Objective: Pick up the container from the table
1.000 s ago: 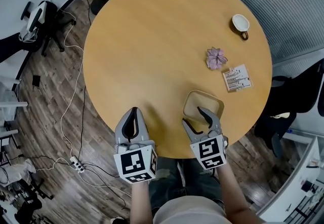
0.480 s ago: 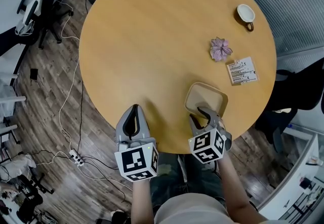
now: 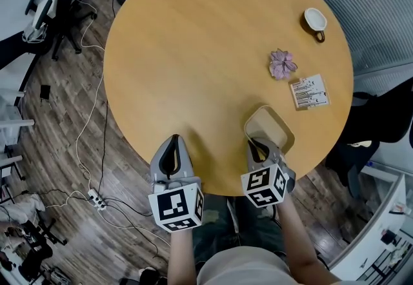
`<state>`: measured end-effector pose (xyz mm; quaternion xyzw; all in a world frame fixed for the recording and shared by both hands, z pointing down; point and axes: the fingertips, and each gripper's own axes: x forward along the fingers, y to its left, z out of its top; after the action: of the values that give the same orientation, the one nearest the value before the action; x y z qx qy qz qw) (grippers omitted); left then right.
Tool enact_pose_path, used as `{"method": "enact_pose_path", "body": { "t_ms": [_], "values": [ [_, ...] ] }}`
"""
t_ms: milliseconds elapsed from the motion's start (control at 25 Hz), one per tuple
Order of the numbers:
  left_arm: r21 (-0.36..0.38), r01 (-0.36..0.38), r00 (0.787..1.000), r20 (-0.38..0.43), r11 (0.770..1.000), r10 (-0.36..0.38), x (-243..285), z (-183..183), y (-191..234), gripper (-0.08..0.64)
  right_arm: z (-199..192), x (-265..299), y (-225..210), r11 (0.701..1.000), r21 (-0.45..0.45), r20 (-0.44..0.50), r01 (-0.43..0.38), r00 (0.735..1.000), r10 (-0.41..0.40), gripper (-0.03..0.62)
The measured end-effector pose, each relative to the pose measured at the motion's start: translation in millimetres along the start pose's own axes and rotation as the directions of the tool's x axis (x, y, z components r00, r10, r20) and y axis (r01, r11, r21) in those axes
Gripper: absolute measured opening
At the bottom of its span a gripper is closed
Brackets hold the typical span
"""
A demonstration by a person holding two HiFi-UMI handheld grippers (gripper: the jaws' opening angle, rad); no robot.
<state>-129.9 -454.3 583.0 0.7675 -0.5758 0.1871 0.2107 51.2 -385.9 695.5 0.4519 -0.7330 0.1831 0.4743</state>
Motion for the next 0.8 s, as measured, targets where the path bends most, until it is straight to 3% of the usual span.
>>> {"method": "enact_pose_path", "body": {
  "t_ms": [440, 600, 800],
  "values": [
    [0.007, -0.036, 0.995, 0.089, 0.999, 0.035, -17.5, 39.0, 3.8, 0.000, 61.3, -41.2, -37.0, 0.994, 0.094, 0.196, 0.063, 0.977, -0.081, 0.049],
    [0.018, -0.060, 0.986, 0.154, 0.998, 0.057, -28.2, 68.1, 5.8, 0.000, 93.4, -65.3, -60.8, 0.987, 0.122, 0.290, 0.106, 0.947, -0.137, 0.049],
    [0.022, -0.091, 0.966, 0.247, 0.996, 0.083, -43.8, 107.3, 7.4, 0.000, 134.2, -100.4, -86.4, 0.977, 0.161, 0.416, 0.138, 0.888, -0.194, 0.048]
  ]
}}
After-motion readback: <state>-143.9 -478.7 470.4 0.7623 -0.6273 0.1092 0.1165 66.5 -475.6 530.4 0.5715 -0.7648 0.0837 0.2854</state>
